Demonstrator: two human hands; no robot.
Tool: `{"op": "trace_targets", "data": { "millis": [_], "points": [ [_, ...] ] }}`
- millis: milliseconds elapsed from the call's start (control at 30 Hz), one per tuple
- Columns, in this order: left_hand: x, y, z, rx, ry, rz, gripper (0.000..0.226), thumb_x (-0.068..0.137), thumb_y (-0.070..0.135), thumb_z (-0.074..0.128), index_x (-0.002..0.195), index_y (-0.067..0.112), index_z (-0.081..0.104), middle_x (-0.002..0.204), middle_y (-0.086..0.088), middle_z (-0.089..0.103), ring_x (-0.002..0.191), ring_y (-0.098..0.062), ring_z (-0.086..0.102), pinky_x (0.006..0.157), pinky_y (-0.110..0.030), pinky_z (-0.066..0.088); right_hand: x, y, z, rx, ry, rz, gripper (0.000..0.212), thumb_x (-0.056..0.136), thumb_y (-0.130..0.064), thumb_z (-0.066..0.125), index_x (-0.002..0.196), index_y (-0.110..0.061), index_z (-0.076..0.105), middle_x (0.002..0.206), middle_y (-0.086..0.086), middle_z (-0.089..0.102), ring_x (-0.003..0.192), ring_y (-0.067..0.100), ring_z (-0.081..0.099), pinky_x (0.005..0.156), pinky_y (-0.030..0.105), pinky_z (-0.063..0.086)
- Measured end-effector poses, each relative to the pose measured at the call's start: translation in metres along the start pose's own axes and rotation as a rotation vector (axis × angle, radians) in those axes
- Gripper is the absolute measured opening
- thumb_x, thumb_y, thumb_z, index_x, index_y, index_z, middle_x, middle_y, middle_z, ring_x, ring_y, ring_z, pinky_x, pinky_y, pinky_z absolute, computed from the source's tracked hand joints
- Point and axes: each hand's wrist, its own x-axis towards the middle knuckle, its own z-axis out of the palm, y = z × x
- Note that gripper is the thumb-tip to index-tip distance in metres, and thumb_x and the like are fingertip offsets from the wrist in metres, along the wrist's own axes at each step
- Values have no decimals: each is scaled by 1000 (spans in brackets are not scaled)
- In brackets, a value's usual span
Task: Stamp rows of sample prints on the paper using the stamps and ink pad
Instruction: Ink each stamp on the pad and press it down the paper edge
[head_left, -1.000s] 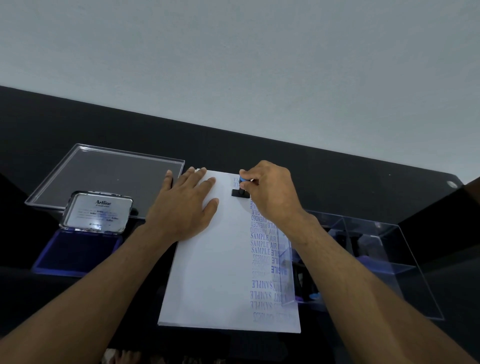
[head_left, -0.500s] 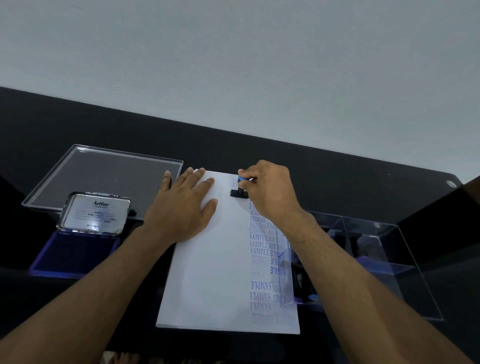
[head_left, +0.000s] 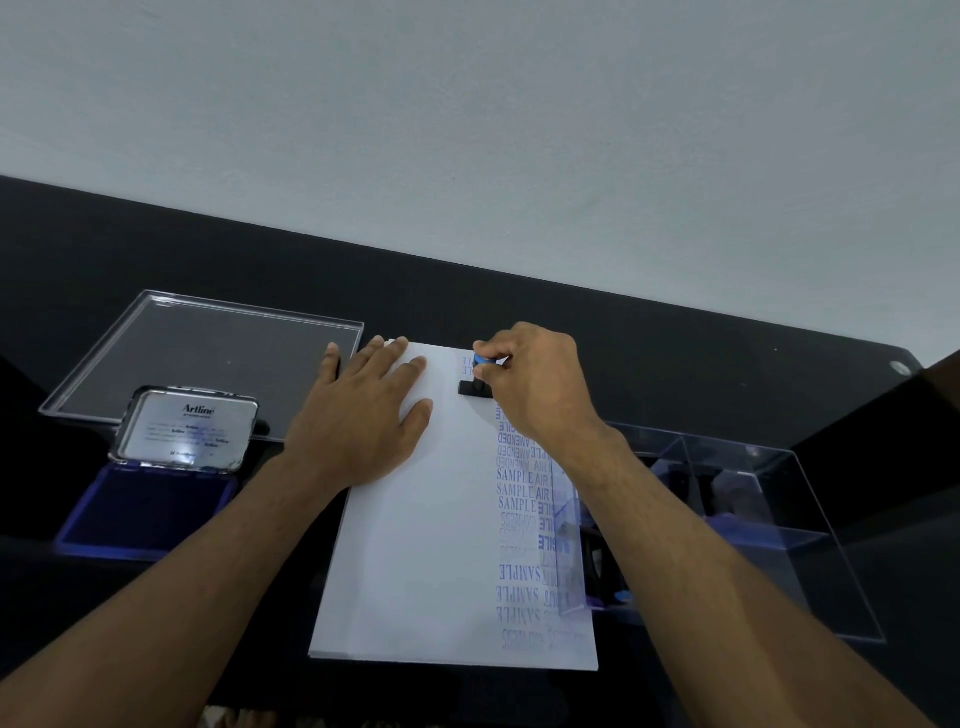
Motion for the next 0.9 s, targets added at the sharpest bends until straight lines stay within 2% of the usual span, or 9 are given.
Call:
{"op": "trace_targets", "data": {
  "millis": [267,400,733,833,900],
  "points": [
    [1,-1,2,0,3,0,75,92,62,12,156,27,32,166,-1,22,154,-23,16,123,-59,8,-1,1,0,19,11,-8,18,87,-16,73,104,-14,76,108,-2,70,82,5,58,80,15,46],
    [0,-1,1,7,12,4,76,92,62,11,155,27,32,166,-1,22,154,-22,15,123,-59,8,-1,1,0,26,18,-20,15,87,-12,72,100,-12,77,107,-1,70,81,4,58,84,19,50],
    [-1,0,1,4,13,3,79,90,63,6,155,27,31,166,-1,22,154,-22,15,123,-58,8,0,2,2,23,18,-7,15,87,-15,73,102,-14,76,108,-2,70,80,5,57,73,10,40],
    [-1,0,0,8,14,4,78,91,62,7,155,27,31,166,-1,22,154,-22,15,123,-58,8,-1,4,1,39,44,-21,15,86,-15,73,101,-16,76,107,-4,70,81,4,59,79,13,45],
    [-1,1,0,8,10,4,77,91,62,6,156,28,29,166,0,20,154,-21,13,123,-58,8,-3,9,-5,121,152,-11,17,85,-16,74,101,-18,76,101,-6,72,80,3,64,82,15,51]
  ]
}}
